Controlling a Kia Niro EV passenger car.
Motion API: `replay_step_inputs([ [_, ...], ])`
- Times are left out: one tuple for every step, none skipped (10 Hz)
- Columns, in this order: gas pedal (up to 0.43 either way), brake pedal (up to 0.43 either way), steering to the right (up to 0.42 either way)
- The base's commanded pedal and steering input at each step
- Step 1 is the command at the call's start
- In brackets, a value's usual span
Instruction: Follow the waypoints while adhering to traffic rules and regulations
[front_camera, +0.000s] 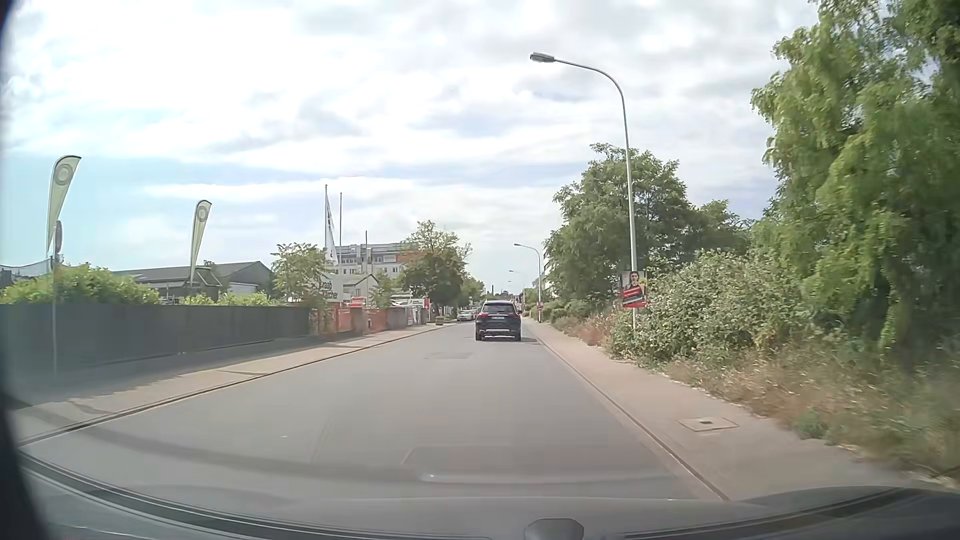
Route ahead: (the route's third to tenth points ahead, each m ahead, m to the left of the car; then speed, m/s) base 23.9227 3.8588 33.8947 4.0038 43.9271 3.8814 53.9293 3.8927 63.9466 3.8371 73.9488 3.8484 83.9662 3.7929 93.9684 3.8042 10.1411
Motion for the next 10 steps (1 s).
replay_step_inputs([
  [0.0, 0.024, 0.001],
  [0.0, 0.024, 0.001],
  [0.0, 0.024, 0.001],
  [0.0, 0.024, 0.001],
  [0.0, 0.024, 0.001],
  [0.0, 0.024, -0.001],
  [0.0, 0.018, -0.002],
  [0.0, 0.024, -0.002],
  [0.0, 0.024, -0.002],
  [0.0, 0.024, -0.001],
])
